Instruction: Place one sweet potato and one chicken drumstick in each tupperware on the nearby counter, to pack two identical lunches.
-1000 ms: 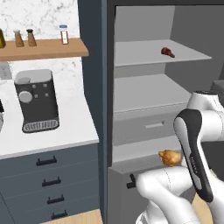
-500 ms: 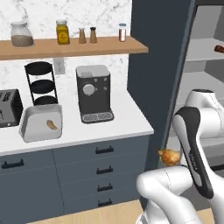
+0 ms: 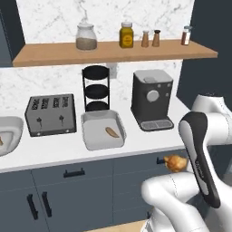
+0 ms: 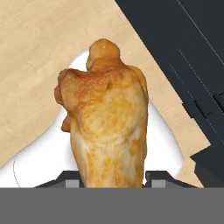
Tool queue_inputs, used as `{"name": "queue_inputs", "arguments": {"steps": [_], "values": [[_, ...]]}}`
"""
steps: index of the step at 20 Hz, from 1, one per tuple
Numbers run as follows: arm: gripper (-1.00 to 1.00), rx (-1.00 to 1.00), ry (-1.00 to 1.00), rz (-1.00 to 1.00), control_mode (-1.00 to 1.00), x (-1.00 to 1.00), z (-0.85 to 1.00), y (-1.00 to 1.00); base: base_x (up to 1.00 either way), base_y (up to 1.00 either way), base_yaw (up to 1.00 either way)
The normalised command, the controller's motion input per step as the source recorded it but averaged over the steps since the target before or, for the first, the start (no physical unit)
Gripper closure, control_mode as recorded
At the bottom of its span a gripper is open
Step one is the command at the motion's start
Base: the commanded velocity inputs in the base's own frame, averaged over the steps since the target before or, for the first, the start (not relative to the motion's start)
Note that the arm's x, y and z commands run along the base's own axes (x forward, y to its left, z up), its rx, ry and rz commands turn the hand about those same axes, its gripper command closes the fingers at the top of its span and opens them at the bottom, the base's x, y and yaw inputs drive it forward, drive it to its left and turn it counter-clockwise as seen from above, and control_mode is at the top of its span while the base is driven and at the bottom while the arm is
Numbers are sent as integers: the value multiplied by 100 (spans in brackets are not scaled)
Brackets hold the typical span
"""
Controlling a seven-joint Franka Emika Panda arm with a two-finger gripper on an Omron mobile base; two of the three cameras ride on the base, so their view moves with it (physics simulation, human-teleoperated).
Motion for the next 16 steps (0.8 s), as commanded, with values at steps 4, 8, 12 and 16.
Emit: {"name": "queue_inputs", "arguments": {"steps": [4,8,12,16], "values": [[100,0,0,0,100,0,0,0,63,40,0],[100,0,0,0,100,0,0,0,26,35,-1],[100,0,0,0,100,0,0,0,12,59,-2],[100,0,0,0,100,0,0,0,33,62,-3]]}}
